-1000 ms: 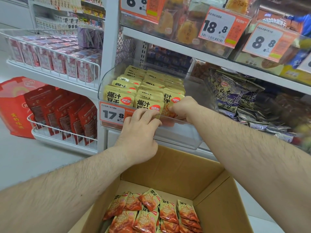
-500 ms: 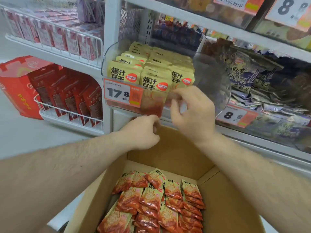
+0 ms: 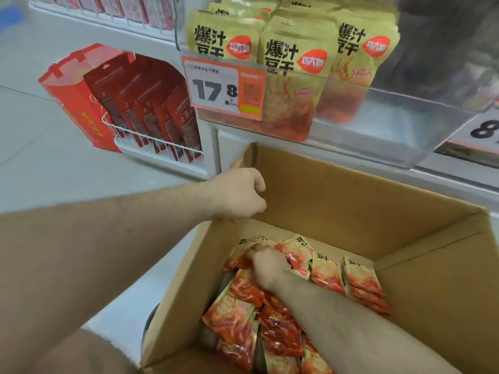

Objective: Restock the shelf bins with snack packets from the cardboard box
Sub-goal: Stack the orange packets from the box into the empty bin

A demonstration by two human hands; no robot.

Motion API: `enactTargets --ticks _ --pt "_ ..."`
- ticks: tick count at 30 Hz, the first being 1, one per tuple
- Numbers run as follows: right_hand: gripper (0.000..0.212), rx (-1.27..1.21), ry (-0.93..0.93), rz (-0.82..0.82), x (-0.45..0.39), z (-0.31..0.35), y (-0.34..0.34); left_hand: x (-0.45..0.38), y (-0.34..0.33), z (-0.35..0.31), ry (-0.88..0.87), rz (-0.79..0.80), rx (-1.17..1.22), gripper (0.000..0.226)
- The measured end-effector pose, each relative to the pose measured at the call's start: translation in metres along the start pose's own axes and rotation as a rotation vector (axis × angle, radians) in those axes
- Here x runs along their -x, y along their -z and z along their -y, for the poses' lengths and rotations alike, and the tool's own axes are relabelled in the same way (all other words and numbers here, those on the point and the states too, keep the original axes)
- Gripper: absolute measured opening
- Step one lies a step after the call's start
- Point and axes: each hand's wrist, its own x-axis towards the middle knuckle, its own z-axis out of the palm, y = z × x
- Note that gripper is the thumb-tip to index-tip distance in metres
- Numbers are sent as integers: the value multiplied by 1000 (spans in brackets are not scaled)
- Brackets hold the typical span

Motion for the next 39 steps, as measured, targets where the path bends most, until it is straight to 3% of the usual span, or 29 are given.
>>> enactTargets --ticks 4,9,11,14,17,19,21,23,26,28,31,34,39 --pt "31 27 51 -87 -1 -6 -12 -1 -4 2 52 21 98 31" --pt "7 -576 -182 -477 40 -10 15 -1 -10 -1 171 94 199 37" --pt "3 -711 -241 -589 66 -14 33 0 -15 -3 257 126 241 48" --pt "13 -780 -165 -781 103 -20 63 1 -21 -9 378 184 462 58" --pt "16 -753 44 -907 129 -18 88 3 -26 -22 451 251 836 43" --pt "15 -703 170 -866 138 -23 98 3 -30 -30 385 218 893 20" --pt "30 -606 107 -807 137 -45 99 3 -34 -35 330 156 836 10" --pt "28 -551 -252 -679 125 -80 91 -1 -38 -36 293 114 776 16" --pt "27 -498 -856 -302 107 -137 60 -4 -44 -33 256 139 722 20" --pt "40 -461 -1017 -101 101 -157 36 -9 -48 -30 243 159 711 26" --pt "62 -408 -1113 45 92 -171 7 -17 -50 -23 240 177 704 25" --pt "74 -409 -1131 110 80 -181 -15 -25 -52 -16 265 183 678 23" --pt "66 -345 -1175 -45 81 -170 -4 -33 -53 -6 325 163 683 18"
